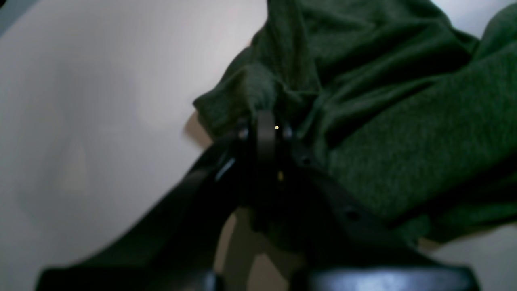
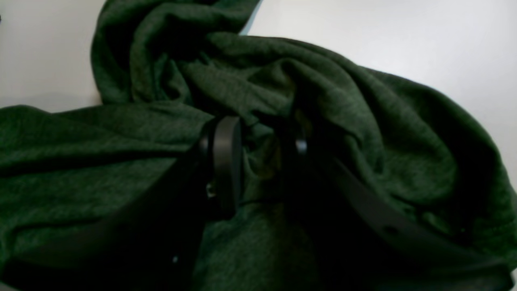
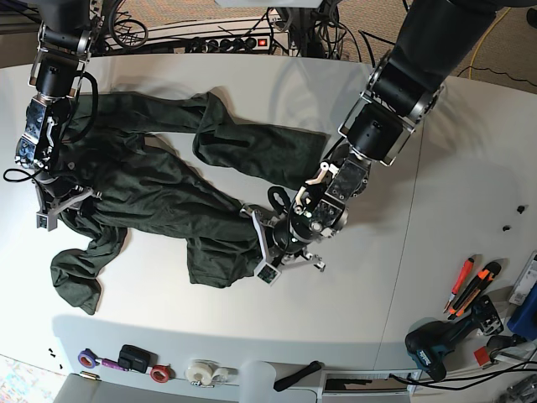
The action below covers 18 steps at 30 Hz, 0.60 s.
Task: Layout the t-shirt on the table in an organized manner, then fold the t-shirt properly
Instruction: 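Reach the left gripper back and grasp the shirt's hem, then pull the hem away from the right gripper to stretch the shirt flat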
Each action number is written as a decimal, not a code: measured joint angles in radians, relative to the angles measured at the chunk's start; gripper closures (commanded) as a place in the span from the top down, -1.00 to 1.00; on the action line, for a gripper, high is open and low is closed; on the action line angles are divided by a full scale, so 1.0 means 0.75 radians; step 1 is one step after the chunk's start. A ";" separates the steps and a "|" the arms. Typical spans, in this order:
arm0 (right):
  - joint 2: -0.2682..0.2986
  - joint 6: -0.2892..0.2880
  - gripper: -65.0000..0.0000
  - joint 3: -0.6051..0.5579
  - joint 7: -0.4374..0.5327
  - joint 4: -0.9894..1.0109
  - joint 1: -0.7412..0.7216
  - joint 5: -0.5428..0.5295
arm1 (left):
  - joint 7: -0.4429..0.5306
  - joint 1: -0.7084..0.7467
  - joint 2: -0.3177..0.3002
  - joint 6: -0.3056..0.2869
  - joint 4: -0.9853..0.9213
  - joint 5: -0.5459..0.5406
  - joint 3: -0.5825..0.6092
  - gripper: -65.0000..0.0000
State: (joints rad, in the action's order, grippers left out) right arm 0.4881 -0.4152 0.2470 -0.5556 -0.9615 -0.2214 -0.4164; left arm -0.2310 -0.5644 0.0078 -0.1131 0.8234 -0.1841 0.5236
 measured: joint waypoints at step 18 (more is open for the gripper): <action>0.000 0.001 -0.46 -0.001 0.024 0.001 0.000 0.033 | -0.395 -0.031 -0.123 -0.348 0.348 -0.481 -0.445 -1.00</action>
State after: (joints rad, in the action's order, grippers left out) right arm 0.4881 -0.4149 0.2466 -0.5377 -0.9607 -0.2214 -0.3916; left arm -0.5274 -0.5877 -0.0841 -0.3740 1.0843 -0.5446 0.1898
